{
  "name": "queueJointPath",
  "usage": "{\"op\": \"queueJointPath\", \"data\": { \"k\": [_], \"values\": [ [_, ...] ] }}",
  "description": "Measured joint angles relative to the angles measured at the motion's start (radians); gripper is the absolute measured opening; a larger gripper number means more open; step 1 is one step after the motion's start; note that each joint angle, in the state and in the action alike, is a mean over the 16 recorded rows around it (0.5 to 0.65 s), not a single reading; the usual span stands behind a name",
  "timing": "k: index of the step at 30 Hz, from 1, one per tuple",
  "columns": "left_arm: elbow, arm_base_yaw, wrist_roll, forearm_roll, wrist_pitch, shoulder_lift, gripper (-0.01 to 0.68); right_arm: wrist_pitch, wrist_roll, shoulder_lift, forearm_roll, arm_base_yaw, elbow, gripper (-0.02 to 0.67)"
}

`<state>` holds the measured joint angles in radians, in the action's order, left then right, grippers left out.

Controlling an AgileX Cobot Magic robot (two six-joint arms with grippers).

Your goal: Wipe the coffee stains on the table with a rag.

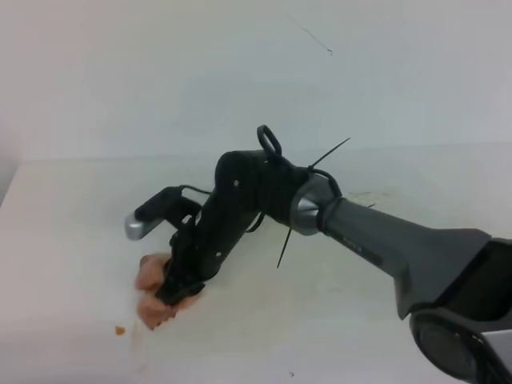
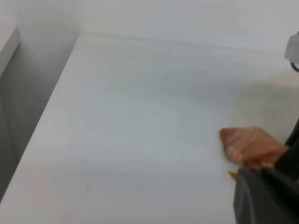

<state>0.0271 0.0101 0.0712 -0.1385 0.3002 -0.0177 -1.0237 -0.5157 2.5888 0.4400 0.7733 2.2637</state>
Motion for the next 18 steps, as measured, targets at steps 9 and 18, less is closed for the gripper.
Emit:
{"op": "queueJointPath", "data": {
  "k": [9,18],
  "values": [
    [-0.01,0.0,0.0,0.0,0.004,0.006,-0.001,0.009,0.026,-0.001,-0.009,0.124,0.009,0.099],
    [-0.017,0.0,0.0,0.0,0.007,0.011,0.0,0.086,0.183,-0.005,-0.185,0.163,0.109,0.1]
  ]
}}
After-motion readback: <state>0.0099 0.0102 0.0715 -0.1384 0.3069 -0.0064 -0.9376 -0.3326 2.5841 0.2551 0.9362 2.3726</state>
